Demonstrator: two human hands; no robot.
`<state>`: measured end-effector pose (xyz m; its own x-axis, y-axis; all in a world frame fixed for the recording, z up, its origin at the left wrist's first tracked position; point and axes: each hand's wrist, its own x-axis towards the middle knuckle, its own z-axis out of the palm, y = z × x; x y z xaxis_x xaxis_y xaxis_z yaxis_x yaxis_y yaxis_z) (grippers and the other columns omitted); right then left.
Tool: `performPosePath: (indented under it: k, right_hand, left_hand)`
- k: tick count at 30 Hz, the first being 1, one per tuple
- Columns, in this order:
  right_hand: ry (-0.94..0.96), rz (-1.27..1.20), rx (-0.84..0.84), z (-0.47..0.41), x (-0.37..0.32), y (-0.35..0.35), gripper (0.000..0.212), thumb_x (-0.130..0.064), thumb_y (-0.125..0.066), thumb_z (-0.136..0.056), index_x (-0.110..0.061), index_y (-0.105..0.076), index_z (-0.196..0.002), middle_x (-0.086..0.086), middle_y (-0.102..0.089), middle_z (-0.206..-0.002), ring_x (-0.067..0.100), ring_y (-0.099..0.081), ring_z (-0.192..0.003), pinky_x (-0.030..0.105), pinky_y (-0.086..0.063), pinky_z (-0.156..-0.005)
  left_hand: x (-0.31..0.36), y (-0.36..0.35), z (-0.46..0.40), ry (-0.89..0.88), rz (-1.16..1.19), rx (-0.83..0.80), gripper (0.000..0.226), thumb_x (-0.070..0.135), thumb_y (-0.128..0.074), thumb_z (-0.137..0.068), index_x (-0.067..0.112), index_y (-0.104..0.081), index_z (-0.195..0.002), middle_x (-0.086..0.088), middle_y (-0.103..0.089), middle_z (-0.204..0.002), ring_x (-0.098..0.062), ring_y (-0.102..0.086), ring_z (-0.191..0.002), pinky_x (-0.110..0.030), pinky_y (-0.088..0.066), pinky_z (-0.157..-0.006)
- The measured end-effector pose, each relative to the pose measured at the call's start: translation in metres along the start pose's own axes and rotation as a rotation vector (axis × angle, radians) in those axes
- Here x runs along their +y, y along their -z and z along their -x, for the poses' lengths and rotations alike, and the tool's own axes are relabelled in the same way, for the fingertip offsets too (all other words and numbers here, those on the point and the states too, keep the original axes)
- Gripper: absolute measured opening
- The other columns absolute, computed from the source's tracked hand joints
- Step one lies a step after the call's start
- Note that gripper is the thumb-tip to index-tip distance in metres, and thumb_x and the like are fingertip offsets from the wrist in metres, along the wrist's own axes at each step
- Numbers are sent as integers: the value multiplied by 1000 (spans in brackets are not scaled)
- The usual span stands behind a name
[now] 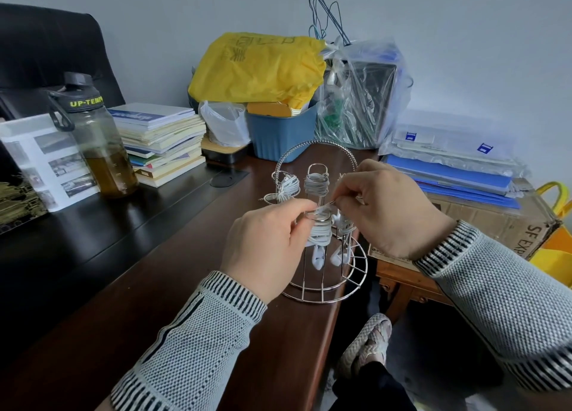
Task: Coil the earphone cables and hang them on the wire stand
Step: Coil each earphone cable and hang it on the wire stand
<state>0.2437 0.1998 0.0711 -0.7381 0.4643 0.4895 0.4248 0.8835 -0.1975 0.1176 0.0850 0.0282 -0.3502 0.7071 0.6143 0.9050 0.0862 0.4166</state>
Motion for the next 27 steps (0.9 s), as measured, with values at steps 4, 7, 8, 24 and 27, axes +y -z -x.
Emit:
performPosePath:
  k: [4, 7, 8, 24, 27]
  right_hand:
    - [-44, 9, 10, -3, 0, -3, 16, -20, -53, -92, -22, -69, -90, -2, -54, -88, 19, -52, -89, 21, -29, -74]
    - [-65, -16, 24, -5, 1, -4, 15, -20, -54, -92, -22, -69, -92, -5, -52, -87, 18, -51, -87, 22, -30, -73]
    - [-67, -38, 24, -4, 2, -4, 15, -19, -54, -91, -22, -69, -92, -4, -52, -88, 18, -51, -86, 22, -31, -73]
    - [-161, -244, 523, 51, -9, -28, 7, -11, -72, -82, -16, -69, -78, -14, -61, -64, 5, -58, -59, 5, -42, -55]
    - [-435, -531, 422, 64, -13, -41, 14, -15, -69, -85, -18, -69, -72, -10, -65, -60, 3, -62, -61, 8, -45, -53]
  left_hand:
    - [2, -1, 0, 10, 24, -20, 22, 31, -55, -94, 30, -70, -111, 12, -72, -80, -7, -64, -74, -30, -55, -69]
    - [2, 0, 1, 13, 25, -59, 25, 35, -53, -95, 31, -67, -115, 16, -65, -70, -5, -62, -70, -31, -55, -69]
    - [1, 0, 1, 13, 21, -65, 27, 37, -51, -95, 31, -67, -116, 17, -59, -64, -5, -61, -67, -32, -55, -68]
    - [12, 8, 2, 206, 135, -136, 44, 23, -39, -93, 36, -60, -130, 5, -74, -89, -16, -66, -79, -37, -55, -82]
    - [12, 9, 0, 248, 128, -76, 42, 30, -36, -92, 33, -65, -122, 6, -74, -87, -15, -66, -82, -35, -55, -84]
